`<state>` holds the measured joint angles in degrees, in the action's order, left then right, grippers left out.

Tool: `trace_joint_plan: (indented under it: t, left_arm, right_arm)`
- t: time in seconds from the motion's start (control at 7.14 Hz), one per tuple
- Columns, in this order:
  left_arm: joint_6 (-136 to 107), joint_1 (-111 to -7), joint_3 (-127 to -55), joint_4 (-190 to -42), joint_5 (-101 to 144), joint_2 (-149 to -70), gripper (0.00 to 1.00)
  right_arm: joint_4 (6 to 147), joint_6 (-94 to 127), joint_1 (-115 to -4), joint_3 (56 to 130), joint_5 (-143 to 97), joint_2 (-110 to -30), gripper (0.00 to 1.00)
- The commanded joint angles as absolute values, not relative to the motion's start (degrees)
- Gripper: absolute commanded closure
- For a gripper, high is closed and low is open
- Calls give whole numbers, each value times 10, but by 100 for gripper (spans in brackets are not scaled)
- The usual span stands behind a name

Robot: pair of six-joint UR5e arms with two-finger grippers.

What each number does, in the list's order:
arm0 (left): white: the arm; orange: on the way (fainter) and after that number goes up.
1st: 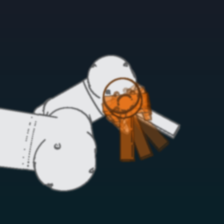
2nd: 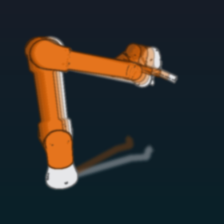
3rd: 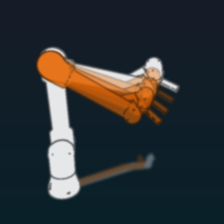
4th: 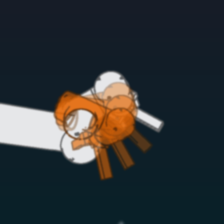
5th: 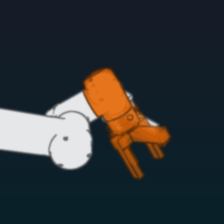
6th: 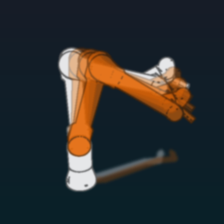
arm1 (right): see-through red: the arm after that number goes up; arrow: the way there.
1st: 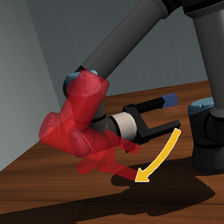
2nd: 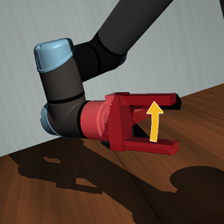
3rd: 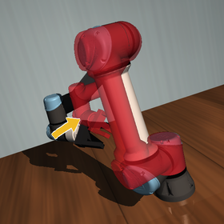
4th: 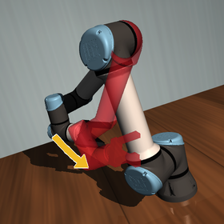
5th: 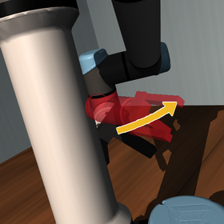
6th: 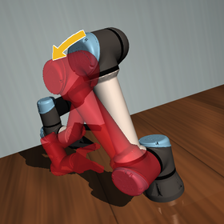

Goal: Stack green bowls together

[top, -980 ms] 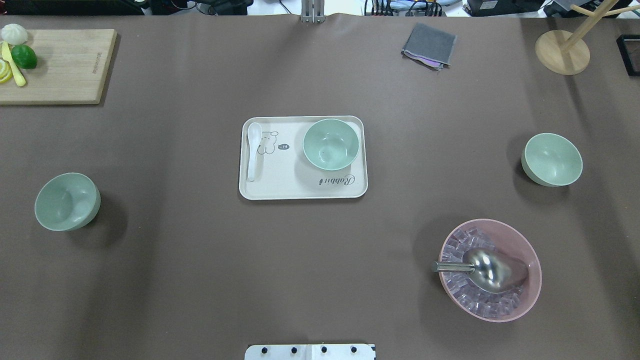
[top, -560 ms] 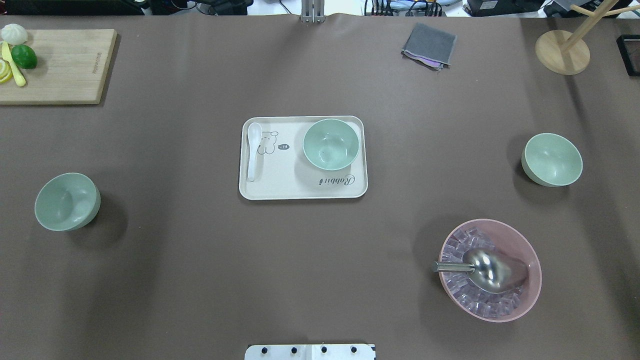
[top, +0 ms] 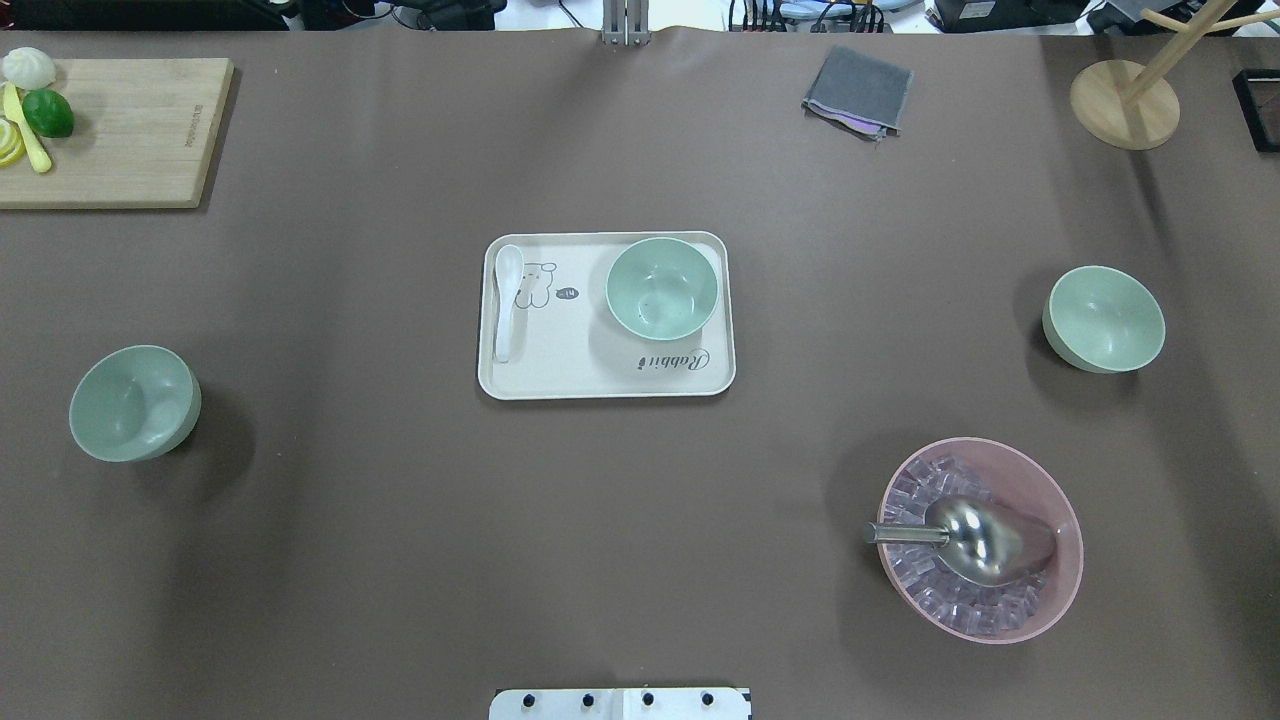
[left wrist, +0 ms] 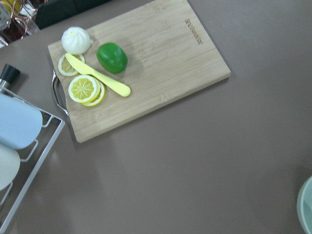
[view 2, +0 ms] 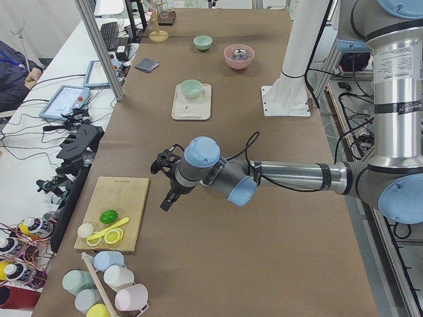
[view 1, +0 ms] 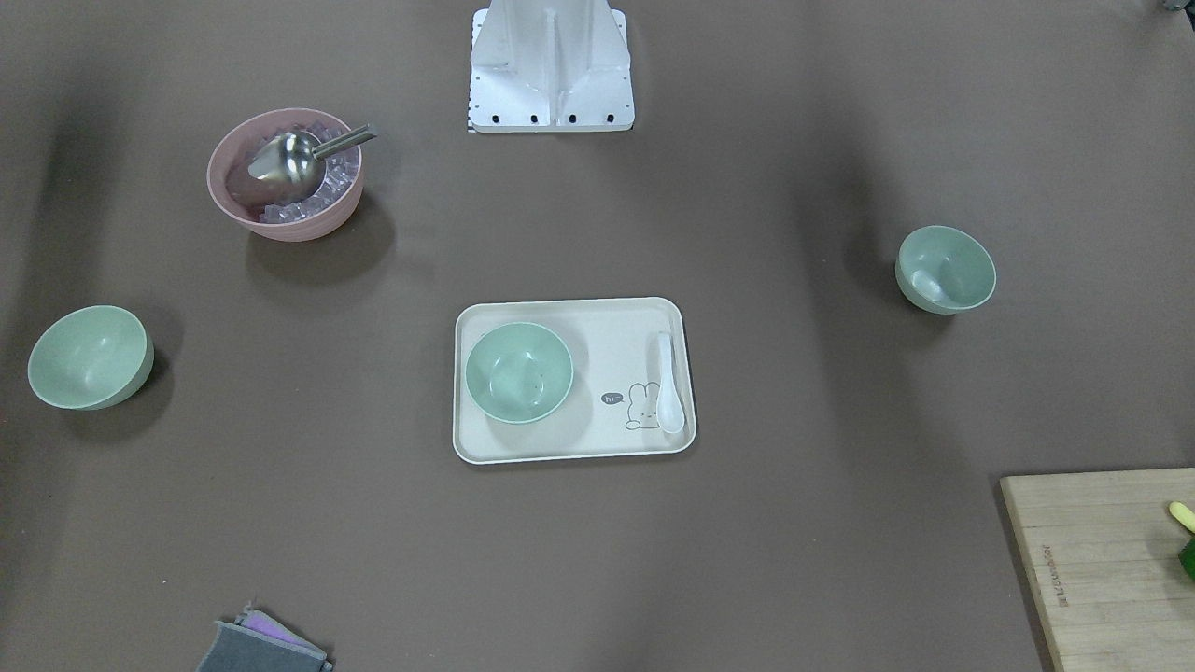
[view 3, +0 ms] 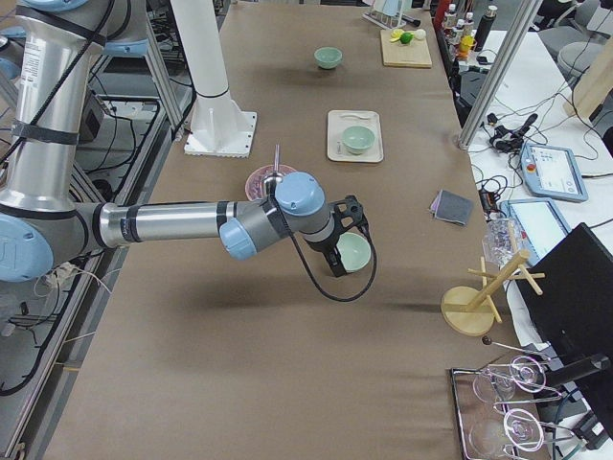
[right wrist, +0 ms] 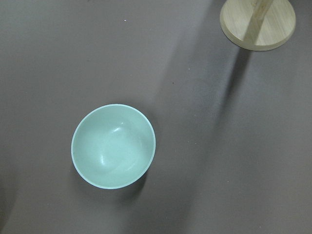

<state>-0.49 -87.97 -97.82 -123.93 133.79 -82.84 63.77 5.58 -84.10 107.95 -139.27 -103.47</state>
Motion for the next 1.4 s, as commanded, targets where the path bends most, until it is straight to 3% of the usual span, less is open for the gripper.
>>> trace_joint_plan:
  t: [0.0, 0.84, 0.98, 1.12, 1.26]
  left_arm:
    - [-152, -829, -968, -1252, 1396, -830, 1]
    - [-425, -568, -966, -1381, 1239, -800, 3]
    - [-425, -557, -963, -1381, 1229, -800, 14]
    - [-425, -555, -962, -1380, 1229, -800, 32]
    - [-422, -551, -959, -1380, 1229, -800, 41]
  right_arm:
    - [633, 194, -783, 1073, -1387, -1031, 0]
    - [632, 254, -711, 1074, -1310, -1034, 0]
    - [632, 254, -711, 1074, -1309, -1034, 0]
    - [631, 254, -711, 1074, -1309, -1036, 0]
    - [631, 254, -711, 1074, -1309, -1037, 0]
